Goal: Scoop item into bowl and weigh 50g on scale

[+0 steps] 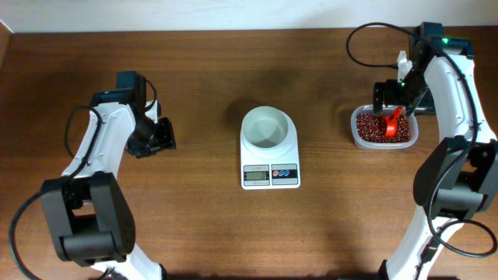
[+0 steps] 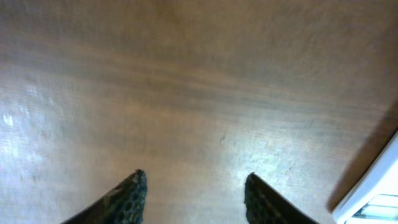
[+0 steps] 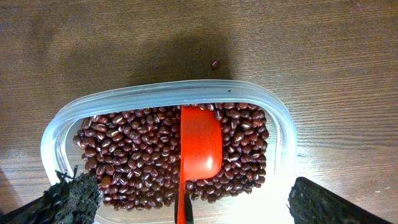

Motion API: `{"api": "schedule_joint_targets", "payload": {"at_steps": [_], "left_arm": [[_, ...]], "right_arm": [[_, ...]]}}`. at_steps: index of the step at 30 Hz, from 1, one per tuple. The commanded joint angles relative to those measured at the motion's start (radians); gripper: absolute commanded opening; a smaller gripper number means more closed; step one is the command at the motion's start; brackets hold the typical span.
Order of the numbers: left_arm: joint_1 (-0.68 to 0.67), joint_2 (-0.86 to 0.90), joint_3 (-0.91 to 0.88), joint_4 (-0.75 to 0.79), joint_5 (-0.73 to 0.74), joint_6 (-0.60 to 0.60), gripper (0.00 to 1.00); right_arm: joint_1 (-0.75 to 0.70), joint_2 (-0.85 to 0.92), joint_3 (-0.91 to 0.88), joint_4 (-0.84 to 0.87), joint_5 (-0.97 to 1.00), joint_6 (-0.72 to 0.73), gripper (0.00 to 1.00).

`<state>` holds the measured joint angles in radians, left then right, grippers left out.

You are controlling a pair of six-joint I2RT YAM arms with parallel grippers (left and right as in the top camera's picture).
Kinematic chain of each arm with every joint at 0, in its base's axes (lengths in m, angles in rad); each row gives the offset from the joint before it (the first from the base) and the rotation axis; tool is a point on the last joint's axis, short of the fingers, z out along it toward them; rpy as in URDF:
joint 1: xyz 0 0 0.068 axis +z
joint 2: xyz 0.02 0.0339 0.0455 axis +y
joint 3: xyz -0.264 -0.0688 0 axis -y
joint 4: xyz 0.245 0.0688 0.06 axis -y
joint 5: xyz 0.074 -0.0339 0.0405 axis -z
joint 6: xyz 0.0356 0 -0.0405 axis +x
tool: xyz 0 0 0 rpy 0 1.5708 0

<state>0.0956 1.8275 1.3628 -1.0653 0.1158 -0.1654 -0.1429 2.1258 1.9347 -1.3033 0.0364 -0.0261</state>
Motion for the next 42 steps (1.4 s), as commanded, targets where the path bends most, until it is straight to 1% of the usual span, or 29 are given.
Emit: {"api": "schedule_joint_targets", "payload": {"at_steps": [1, 3, 4, 6, 7, 8, 9, 10, 11, 12, 13, 14, 15, 16, 17, 18, 24, 25, 27, 28, 30, 32, 34, 38, 41, 42], "left_arm": [[-0.027, 0.010, -0.018, -0.064, 0.042, -0.006, 0.38], [-0.127, -0.038, -0.009, -0.118, 0.046, 0.021, 0.28], [-0.176, -0.114, 0.017, -0.153, 0.046, 0.020, 0.26], [-0.264, -0.255, 0.024, -0.136, 0.050, -0.003, 0.23], [-0.329, -0.299, 0.024, -0.121, 0.049, -0.034, 0.23], [-0.411, -0.294, 0.021, -0.115, 0.049, -0.106, 0.23], [-0.456, -0.284, 0.021, -0.106, 0.048, -0.111, 0.27], [-0.520, -0.266, 0.021, -0.078, 0.044, -0.111, 0.40], [-0.555, -0.253, 0.021, -0.056, 0.040, -0.111, 0.48], [-0.603, -0.216, 0.020, -0.022, 0.034, -0.113, 0.66], [-0.630, -0.178, 0.020, -0.016, 0.003, -0.135, 0.72], [-0.646, -0.147, 0.020, -0.016, -0.016, -0.134, 0.73], [-0.666, -0.095, 0.020, -0.016, -0.026, -0.135, 0.79], [-0.687, -0.048, 0.020, -0.016, -0.026, -0.134, 0.82], [-0.692, -0.023, 0.020, -0.016, -0.026, -0.134, 0.96], [-0.692, -0.014, 0.020, -0.019, -0.026, -0.134, 1.00], [-0.695, -0.014, 0.020, -0.029, -0.018, -0.134, 1.00], [-0.712, -0.017, 0.020, -0.030, -0.007, -0.125, 0.98], [-0.786, -0.025, 0.020, 0.013, -0.008, 0.007, 0.99], [-0.820, -0.025, 0.020, 0.029, -0.024, 0.037, 0.99], [-0.881, -0.025, 0.020, 0.056, -0.035, 0.056, 0.98], [-0.938, -0.025, 0.020, 0.062, -0.169, 0.045, 0.95], [-0.934, -0.025, 0.020, 0.058, -0.178, 0.008, 0.96], [-0.879, -0.025, 0.020, 0.013, -0.229, -0.084, 0.99], [-0.858, -0.025, 0.020, 0.014, -0.234, -0.077, 0.99], [-0.837, -0.025, 0.020, 0.013, -0.245, -0.106, 0.98]], "right_arm": [[-0.002, -0.008, 0.016, 0.002, -0.002, 0.007, 0.99], [-0.002, -0.008, 0.016, 0.002, -0.002, 0.007, 0.99], [-0.002, -0.008, 0.016, 0.002, -0.002, 0.007, 0.99], [-0.002, -0.008, 0.016, 0.002, -0.002, 0.007, 0.99], [-0.002, -0.008, 0.016, 0.002, -0.002, 0.007, 0.99], [-0.002, -0.008, 0.016, 0.002, -0.002, 0.007, 0.99], [-0.002, -0.008, 0.016, 0.002, -0.002, 0.007, 0.99], [-0.002, -0.008, 0.016, 0.002, -0.002, 0.007, 0.99], [-0.002, -0.008, 0.016, 0.002, -0.002, 0.007, 0.99], [-0.002, -0.008, 0.016, 0.002, -0.002, 0.007, 0.99], [-0.002, -0.008, 0.016, 0.002, -0.002, 0.007, 0.99], [-0.002, -0.008, 0.016, 0.002, -0.002, 0.007, 0.99], [-0.002, -0.008, 0.016, 0.002, -0.002, 0.007, 0.99], [-0.002, -0.008, 0.016, 0.002, -0.002, 0.007, 0.99], [-0.002, -0.008, 0.016, 0.002, -0.002, 0.007, 0.99], [-0.002, -0.008, 0.016, 0.002, -0.002, 0.007, 0.99], [-0.002, -0.008, 0.016, 0.002, -0.002, 0.007, 0.99], [-0.002, -0.008, 0.016, 0.002, -0.002, 0.007, 0.99], [-0.002, -0.008, 0.016, 0.002, -0.002, 0.007, 0.99], [-0.002, -0.008, 0.016, 0.002, -0.002, 0.007, 0.99], [-0.002, -0.008, 0.016, 0.002, -0.002, 0.007, 0.99], [-0.002, -0.008, 0.016, 0.002, -0.002, 0.007, 0.99], [-0.002, -0.008, 0.016, 0.002, -0.002, 0.007, 0.99], [-0.002, -0.008, 0.016, 0.002, -0.002, 0.007, 0.99], [-0.002, -0.008, 0.016, 0.002, -0.002, 0.007, 0.99], [-0.002, -0.008, 0.016, 0.002, -0.002, 0.007, 0.99]]}}
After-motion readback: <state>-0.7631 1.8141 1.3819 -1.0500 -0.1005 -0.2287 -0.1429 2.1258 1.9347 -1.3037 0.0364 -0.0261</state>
